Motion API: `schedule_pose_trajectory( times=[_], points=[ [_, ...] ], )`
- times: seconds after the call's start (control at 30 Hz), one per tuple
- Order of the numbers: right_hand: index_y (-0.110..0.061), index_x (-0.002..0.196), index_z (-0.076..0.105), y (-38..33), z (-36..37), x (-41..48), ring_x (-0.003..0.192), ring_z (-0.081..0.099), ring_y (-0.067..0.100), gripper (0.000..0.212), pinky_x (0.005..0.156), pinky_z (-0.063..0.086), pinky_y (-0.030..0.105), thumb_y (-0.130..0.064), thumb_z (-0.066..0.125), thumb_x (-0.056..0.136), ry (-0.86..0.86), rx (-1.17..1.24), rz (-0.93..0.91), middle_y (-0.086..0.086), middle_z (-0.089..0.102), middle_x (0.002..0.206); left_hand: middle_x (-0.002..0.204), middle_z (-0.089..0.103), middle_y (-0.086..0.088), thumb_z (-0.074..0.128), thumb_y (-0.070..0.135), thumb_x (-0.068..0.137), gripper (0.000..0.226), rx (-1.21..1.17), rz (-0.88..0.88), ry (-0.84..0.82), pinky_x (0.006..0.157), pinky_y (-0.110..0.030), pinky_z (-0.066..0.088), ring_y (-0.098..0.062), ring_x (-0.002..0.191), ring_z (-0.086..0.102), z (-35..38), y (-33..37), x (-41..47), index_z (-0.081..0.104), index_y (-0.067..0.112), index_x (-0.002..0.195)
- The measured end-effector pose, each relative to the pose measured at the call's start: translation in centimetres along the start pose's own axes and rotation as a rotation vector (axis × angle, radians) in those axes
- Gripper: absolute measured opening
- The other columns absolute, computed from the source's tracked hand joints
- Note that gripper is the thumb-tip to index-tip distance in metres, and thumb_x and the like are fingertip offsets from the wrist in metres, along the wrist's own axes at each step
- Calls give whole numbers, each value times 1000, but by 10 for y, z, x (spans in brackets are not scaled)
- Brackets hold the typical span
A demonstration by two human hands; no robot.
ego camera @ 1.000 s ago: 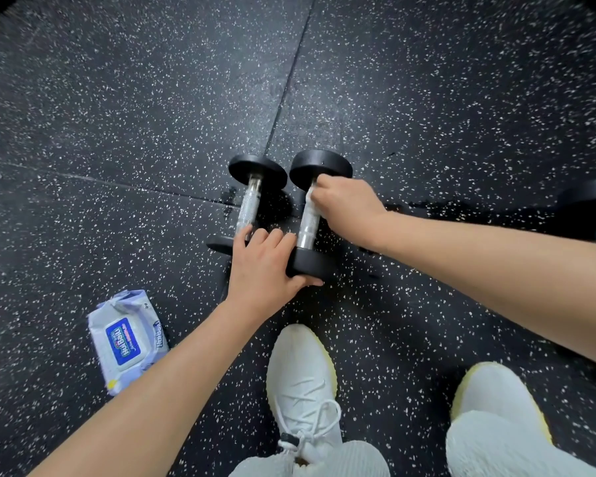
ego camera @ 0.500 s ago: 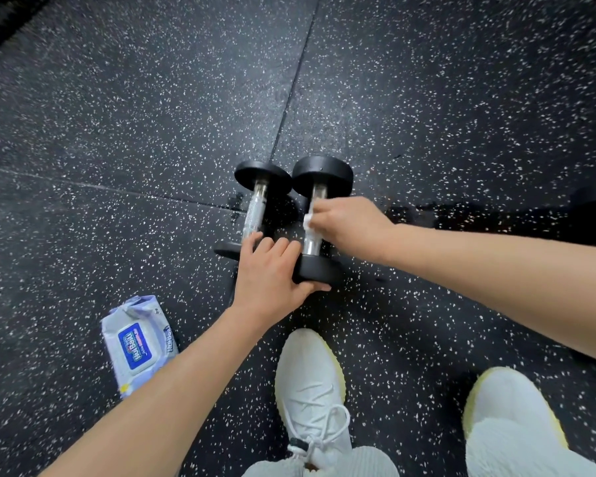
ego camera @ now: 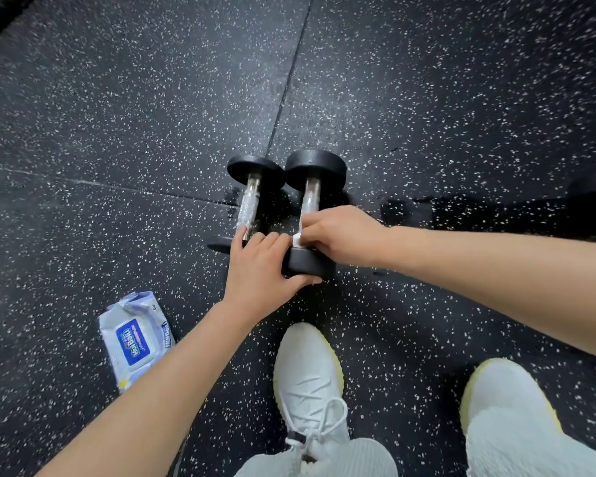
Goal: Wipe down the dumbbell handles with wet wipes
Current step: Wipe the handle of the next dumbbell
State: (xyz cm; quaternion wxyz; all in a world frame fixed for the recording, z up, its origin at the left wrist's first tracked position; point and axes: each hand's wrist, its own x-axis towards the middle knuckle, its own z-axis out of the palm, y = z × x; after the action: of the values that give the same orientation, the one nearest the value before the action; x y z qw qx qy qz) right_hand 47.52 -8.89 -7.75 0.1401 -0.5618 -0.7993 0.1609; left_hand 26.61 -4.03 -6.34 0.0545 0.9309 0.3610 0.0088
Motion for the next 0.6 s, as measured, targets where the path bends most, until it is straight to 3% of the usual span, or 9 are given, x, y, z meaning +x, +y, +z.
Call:
schedule_pose_trajectory(
  times=[0.13,0.2,0.27,0.37,0.47,0.6],
  points=[
    [-27,100,77,15,-12,20,85,65,21,17,60,38,28,-35,64,94,70,-34,111,-7,64,93,88,55,15,55,89,74,65,5,12,-30,120,-53,27,-18,92,56,2,-5,0,54,28,96],
    [-27,100,77,17,-15,29,86,65,23,15,62,46,32,-34,65,93,105,-46,219,-7,63,96,94,57,16,52,89,77,65,32,28,-73,117,-50,28,-17,96,56,1,-10,1,56,29,102],
    [-25,96,74,10,-12,30,84,64,25,10,59,44,35,-24,66,90,95,-81,277,-6,59,94,95,57,16,52,87,77,63,49,52,-91,111,-48,33,-17,97,56,1,-12,2,56,30,104],
    [-23,87,71,0,0,16,75,60,22,6,54,30,30,-17,70,86,81,-94,167,-7,55,84,92,56,15,61,82,76,58,67,68,-95,100,-45,36,-19,94,56,-1,-12,3,54,30,102],
    [-23,88,70,0,2,4,72,59,20,5,53,32,30,-18,68,89,23,-41,3,-7,54,81,96,58,14,72,71,75,54,101,71,-126,94,-42,34,-20,98,57,-3,-10,5,54,32,108],
    [-25,92,71,16,-8,23,79,64,22,5,55,32,28,-25,71,87,66,-108,73,-8,58,86,103,59,13,75,66,77,53,105,68,-170,93,-43,34,-22,102,57,-6,-7,7,54,31,112]
  ],
)
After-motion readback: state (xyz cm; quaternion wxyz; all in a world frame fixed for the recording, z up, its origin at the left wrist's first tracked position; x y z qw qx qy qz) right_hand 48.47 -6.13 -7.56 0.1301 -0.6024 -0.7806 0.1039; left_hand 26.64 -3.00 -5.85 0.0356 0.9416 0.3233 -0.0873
